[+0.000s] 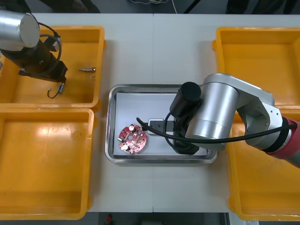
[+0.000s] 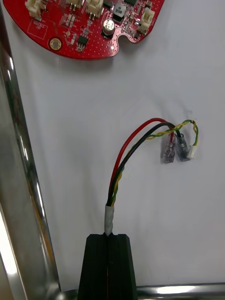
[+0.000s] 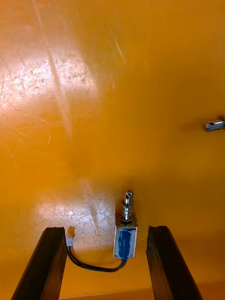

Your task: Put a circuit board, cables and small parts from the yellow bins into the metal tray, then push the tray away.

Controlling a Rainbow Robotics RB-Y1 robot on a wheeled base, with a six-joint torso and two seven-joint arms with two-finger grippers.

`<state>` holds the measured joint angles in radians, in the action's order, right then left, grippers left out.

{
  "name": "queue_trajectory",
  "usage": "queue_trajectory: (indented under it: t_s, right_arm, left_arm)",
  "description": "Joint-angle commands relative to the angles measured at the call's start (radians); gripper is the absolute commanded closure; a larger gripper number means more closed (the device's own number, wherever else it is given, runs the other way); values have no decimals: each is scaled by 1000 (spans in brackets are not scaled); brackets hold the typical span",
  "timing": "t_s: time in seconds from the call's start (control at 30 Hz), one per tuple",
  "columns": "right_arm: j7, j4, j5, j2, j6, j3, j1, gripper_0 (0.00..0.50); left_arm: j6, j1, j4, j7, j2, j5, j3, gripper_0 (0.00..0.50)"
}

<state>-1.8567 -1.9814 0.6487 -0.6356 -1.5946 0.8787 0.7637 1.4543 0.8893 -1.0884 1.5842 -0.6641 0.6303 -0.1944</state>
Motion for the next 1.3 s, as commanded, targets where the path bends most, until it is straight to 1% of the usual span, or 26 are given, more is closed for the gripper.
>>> queue_trajectory:
  t_s: [0.03,0.17,0.23,0.4,0.6,0.87,0.9,0.93,0.97,1.0,1.03,1.07,1.1,1.13,1.17,1.3]
  right_arm:
    - [-9,16,-31,10,50,51,22,500]
    - [-2,33,-58,4,93,85,22,500]
    - [-4,44,-60,2,108,91,22,500]
    - [-2,52,-66,-3,110,108,22,500]
    - [1,50,-66,-15,110,114,11,500]
    - [1,47,-69,-16,111,114,8,500]
    - [1,42,-73,-16,111,114,8,453]
    - [1,41,-78,-16,111,114,8,374]
    - [1,36,-83,-16,111,114,8,156]
    - [2,33,-84,-16,110,114,8,99]
    - [5,27,-86,-19,110,114,8,99]
    - [8,24,-86,-19,110,114,8,14]
    - [13,21,-86,-23,110,114,8,0]
    - [13,21,-86,-23,110,114,8,0]
    - [17,10,-89,-29,110,114,6,0]
    - [28,-19,-100,-44,108,114,-3,0]
  left_arm:
    - [-22,49,19,54,20,-9,-26,0]
    - [-22,39,24,51,23,0,-26,0]
    - [-28,25,24,51,23,9,-26,0]
    - [-58,-9,24,51,23,31,-28,0]
    - [-63,-30,24,51,23,46,-30,0]
    - [-65,-52,22,54,21,52,-28,0]
    - [-65,-55,22,54,21,52,-30,0]
    - [-65,-55,22,56,23,52,-28,0]
    - [-65,-58,24,56,21,52,-30,0]
    - [-65,-56,24,54,21,52,-30,0]
    - [-66,-58,22,54,21,51,-30,0]
    - [-68,-59,22,54,21,51,-30,0]
    - [-69,-61,24,54,23,51,-30,153]
    - [-69,-61,24,54,23,51,-30,153]
    - [-69,-63,22,54,21,51,-30,498]
    - [-71,-64,24,51,23,49,-28,500]
